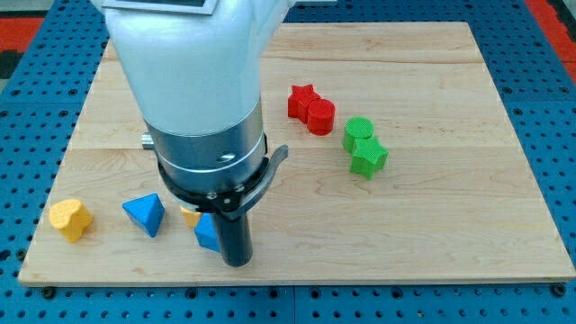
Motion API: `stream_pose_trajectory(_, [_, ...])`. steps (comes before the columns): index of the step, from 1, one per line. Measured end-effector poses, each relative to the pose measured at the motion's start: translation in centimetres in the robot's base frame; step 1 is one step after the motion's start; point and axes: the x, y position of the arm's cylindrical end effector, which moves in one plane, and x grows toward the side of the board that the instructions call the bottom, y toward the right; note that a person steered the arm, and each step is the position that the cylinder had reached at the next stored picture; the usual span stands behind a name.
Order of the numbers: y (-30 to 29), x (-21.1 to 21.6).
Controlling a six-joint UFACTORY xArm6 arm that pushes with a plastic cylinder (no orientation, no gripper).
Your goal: Adjust the blue triangle to the left of the blue cube
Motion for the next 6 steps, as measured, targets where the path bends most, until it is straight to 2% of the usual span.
stream_pose_trajectory(2, [-7.4,-0.5])
stream_pose_trajectory(3, [-5.2,1.3])
stream_pose_trajectory(4, [-10.5,1.3])
stream_pose_trajectory(6, [-12.5,-3.7])
